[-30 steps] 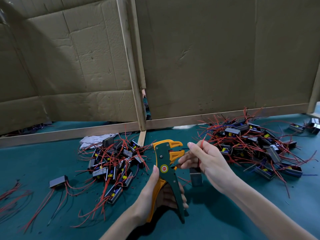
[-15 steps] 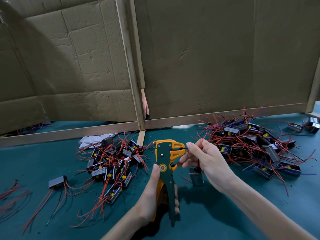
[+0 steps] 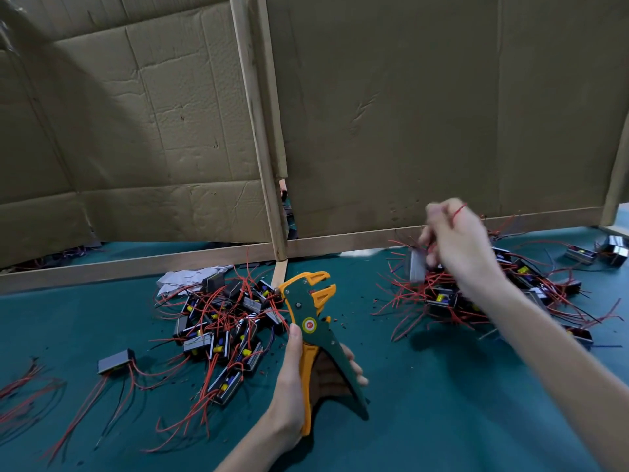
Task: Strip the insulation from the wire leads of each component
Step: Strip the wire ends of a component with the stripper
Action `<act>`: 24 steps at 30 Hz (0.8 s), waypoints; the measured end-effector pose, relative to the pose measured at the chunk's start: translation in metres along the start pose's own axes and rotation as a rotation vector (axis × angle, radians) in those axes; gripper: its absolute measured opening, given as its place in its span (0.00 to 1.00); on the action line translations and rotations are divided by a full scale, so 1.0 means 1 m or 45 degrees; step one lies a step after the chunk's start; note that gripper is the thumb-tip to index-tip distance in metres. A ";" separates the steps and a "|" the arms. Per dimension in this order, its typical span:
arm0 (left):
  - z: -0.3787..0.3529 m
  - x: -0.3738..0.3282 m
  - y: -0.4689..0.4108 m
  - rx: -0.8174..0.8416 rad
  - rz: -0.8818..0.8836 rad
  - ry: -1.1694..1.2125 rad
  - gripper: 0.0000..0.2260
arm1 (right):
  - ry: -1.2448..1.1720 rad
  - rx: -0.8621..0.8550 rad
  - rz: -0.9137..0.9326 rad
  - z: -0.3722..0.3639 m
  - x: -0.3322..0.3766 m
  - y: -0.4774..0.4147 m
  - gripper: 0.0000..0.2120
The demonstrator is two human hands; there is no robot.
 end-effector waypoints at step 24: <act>0.020 -0.004 -0.010 -0.449 -0.231 0.144 0.36 | 0.621 1.334 0.097 -0.192 -0.050 0.049 0.12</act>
Point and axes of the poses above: each hand's wrist, its own y-axis away from the middle knuckle, its own z-axis out of the back of the hand, x = y × z, the point moved 3 cm from there along -y, towards the middle knuckle, and after that the axes turned 2 degrees about -y, right-handed, at the moved point
